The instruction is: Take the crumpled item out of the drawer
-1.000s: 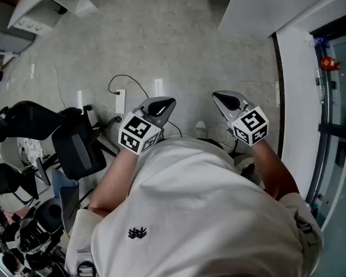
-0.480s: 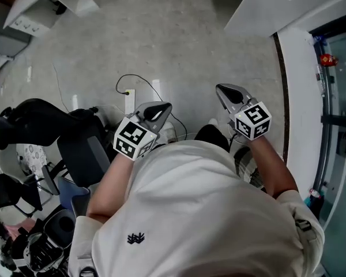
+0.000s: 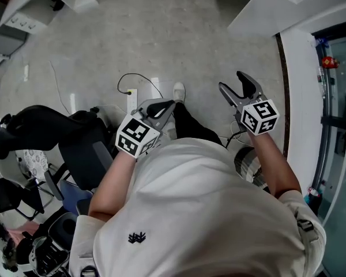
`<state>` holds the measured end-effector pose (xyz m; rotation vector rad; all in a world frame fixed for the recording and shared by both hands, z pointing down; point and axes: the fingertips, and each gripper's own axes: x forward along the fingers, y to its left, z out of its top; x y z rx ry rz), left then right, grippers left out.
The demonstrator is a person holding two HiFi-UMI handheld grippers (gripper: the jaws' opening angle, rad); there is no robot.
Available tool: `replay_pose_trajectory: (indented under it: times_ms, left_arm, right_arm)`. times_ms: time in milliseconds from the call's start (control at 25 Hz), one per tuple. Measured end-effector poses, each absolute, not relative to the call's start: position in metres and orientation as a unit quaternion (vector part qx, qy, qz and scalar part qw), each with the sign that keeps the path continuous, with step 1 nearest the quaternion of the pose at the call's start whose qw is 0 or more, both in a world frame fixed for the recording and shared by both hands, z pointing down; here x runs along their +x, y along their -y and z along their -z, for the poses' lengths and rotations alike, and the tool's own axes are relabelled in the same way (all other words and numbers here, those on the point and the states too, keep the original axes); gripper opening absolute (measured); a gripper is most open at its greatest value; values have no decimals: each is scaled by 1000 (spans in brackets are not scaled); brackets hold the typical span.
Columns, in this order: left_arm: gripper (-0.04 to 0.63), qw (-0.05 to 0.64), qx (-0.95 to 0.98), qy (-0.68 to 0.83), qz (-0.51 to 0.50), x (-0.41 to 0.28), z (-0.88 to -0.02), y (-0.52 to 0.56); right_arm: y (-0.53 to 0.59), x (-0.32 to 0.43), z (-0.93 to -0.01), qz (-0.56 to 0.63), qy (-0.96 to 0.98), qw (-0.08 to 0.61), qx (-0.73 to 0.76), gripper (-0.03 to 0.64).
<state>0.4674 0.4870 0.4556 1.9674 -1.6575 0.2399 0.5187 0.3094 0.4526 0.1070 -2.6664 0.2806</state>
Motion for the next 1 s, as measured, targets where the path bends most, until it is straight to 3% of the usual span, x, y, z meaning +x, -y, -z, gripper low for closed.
replay_pose_trajectory:
  times_ms: [320, 1000]
  left_arm:
    - [6, 279, 740, 601, -116, 387, -448, -420]
    - [6, 265, 768, 566, -142, 262, -439, -264]
  right_arm:
    - [-216, 431, -460, -106, 965, 223, 87, 437]
    - [-68, 301, -470, -119, 962, 216, 117, 426]
